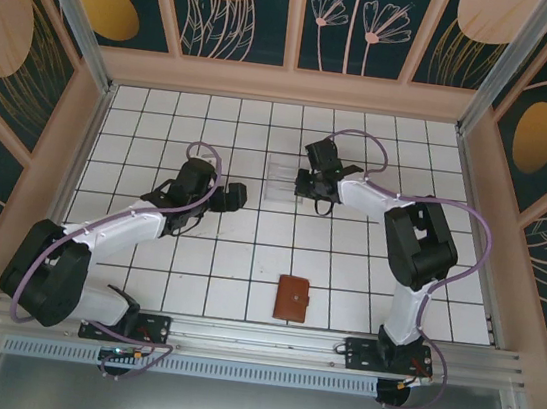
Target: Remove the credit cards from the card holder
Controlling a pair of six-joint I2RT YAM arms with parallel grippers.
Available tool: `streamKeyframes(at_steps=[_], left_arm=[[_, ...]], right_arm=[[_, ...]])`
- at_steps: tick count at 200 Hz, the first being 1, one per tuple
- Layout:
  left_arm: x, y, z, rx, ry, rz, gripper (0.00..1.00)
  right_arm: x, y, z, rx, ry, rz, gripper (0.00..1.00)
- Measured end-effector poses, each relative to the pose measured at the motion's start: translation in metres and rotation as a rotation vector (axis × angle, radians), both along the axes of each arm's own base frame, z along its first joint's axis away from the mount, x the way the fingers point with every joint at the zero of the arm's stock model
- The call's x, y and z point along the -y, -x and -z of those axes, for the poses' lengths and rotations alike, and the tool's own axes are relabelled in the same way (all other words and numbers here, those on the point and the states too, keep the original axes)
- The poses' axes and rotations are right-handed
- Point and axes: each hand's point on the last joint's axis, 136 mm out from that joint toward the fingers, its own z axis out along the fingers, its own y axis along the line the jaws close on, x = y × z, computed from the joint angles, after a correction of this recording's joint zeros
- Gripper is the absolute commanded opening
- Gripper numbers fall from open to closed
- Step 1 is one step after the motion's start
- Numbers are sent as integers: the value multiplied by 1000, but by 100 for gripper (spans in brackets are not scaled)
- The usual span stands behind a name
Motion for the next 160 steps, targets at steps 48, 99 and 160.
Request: streamKeyframes(at_steps=[48, 99, 160], left_arm=[[-1, 2, 1, -13, -8, 0, 98], [1, -3, -8, 2, -9, 3, 98], [-6, -6, -9, 16, -60, -7, 98]], right_arm=[[-2, 2, 0, -16, -22, 48, 29], [6, 9, -14, -5, -10, 79, 56], [15, 65, -62, 12, -12, 104, 97]])
